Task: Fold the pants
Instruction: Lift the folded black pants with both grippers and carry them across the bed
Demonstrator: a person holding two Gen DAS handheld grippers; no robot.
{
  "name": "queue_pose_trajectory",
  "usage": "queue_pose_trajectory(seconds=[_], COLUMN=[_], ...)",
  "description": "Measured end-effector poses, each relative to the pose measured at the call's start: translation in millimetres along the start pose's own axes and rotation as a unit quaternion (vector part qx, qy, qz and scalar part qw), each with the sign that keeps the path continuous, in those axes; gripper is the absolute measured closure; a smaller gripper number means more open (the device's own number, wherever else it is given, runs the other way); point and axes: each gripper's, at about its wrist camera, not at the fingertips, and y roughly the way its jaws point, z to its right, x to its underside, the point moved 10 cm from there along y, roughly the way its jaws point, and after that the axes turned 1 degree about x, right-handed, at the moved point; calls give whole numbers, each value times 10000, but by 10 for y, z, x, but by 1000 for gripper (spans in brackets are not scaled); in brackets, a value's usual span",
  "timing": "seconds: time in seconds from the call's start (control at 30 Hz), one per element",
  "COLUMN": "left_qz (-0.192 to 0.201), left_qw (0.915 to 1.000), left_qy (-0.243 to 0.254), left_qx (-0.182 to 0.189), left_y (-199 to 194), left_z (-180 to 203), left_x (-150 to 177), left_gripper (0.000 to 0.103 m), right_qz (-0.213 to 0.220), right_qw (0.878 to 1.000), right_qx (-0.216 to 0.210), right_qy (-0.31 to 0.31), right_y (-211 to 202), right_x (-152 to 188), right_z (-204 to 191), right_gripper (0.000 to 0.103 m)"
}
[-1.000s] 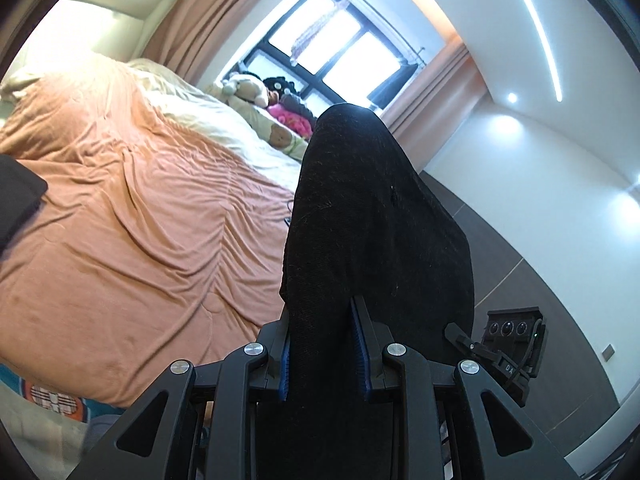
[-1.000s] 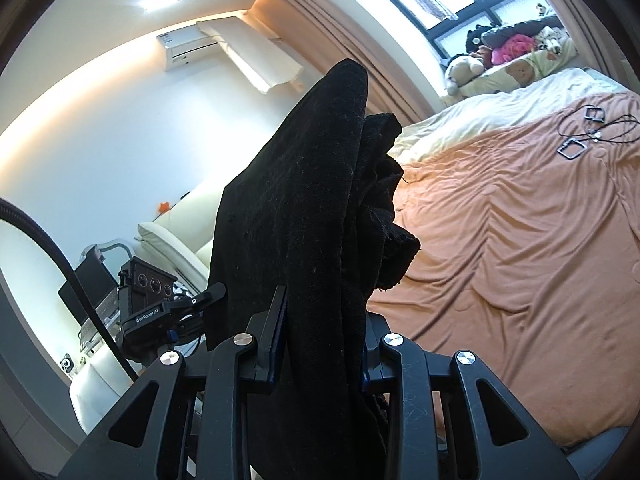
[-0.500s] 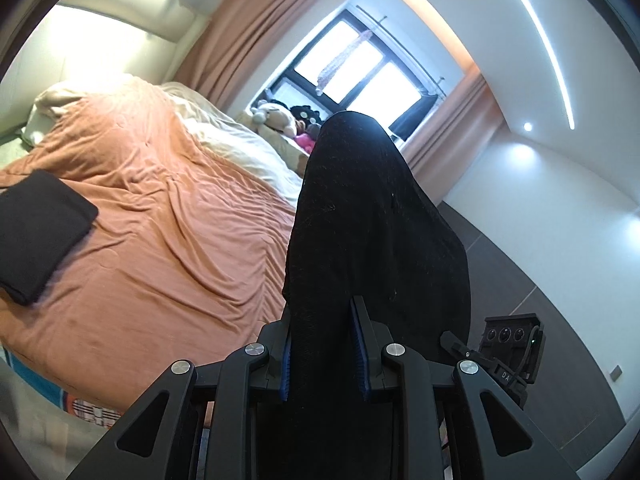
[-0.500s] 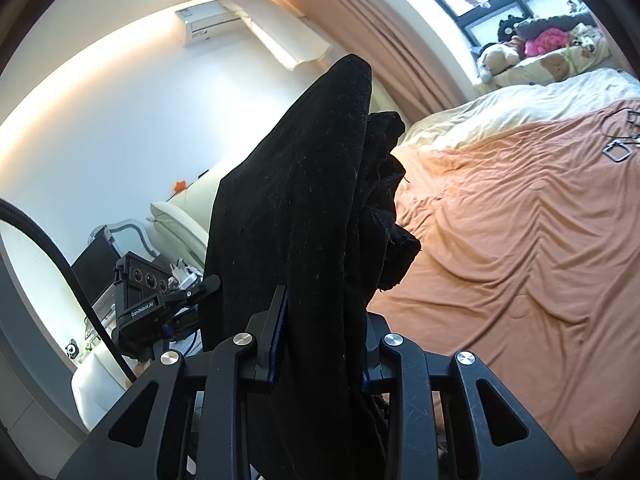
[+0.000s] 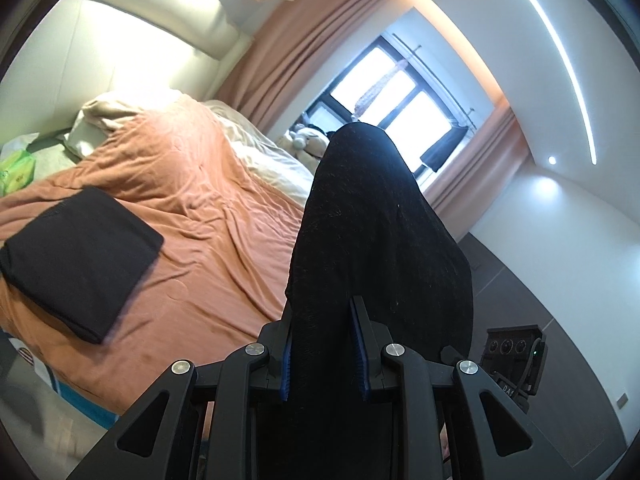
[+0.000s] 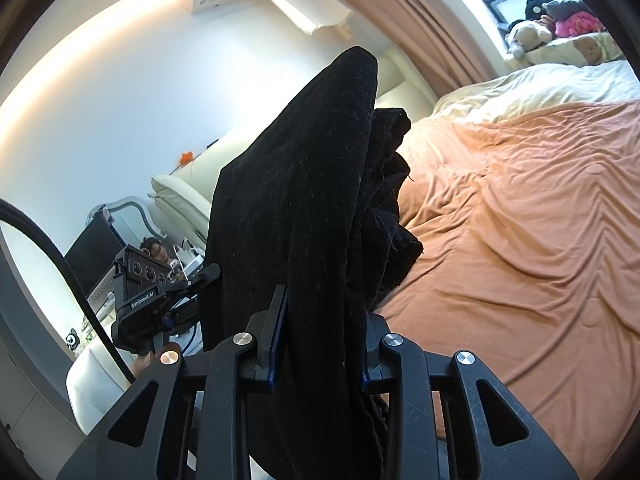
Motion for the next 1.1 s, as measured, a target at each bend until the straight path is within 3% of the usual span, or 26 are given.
queue_pose_trajectory(seconds=[0.73,1.1], left_qz=[450,484], left_qw=[9949,9875], left_qy=[-302,-506], left_qx=[-851,-1414], left_y=[-462,-528], left_z=[-1767,-2562], left_x=[-1037,-1199], left_gripper=[77,77], right_qz=[-705,-1138], right_qw=[9967,9924], right_qx=[-382,-462], right_qy=[-77,9], right_y=[2118,3085], right_x=[-136,18], right_z=[-472,-641], right_gripper=[78,78])
